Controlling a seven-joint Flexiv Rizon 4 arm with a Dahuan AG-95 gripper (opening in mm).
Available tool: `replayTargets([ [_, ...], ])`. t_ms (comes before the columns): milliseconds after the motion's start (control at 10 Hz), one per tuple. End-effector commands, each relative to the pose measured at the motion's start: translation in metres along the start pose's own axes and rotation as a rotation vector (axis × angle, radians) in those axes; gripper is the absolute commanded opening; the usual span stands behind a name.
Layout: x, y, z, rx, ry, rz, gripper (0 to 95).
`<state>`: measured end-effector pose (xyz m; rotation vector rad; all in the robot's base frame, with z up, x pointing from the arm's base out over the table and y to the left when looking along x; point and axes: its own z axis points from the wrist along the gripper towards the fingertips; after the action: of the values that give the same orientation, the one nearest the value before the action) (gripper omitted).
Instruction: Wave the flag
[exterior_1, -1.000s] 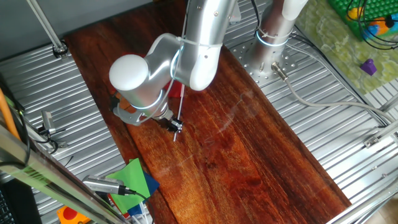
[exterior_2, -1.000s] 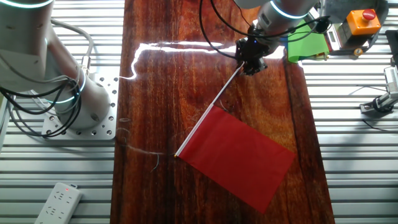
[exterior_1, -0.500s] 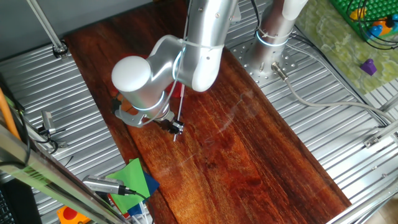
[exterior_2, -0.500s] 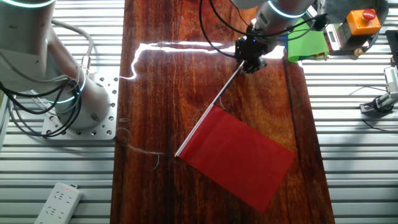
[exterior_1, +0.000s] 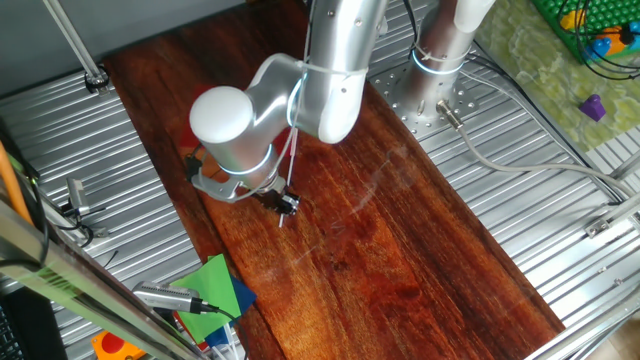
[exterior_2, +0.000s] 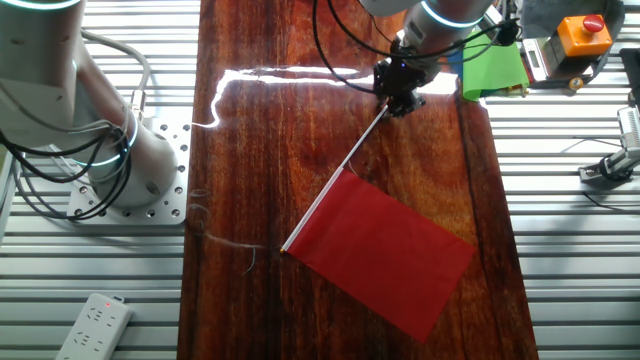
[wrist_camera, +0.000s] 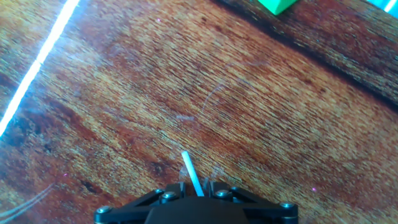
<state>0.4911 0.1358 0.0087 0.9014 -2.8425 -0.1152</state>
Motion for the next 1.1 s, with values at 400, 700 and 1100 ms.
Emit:
replayTargets([
  [400, -0.0054, 0.0062, 0.0013, 0.015, -0.016, 0.010, 19.0],
  [700, -0.0056, 0.0056, 0.0005, 0.025, -0.023, 0.026, 0.0],
  [1100, -0.0055, 0.0017, -0.0072, 0.002, -0.012, 0.067, 0.0],
])
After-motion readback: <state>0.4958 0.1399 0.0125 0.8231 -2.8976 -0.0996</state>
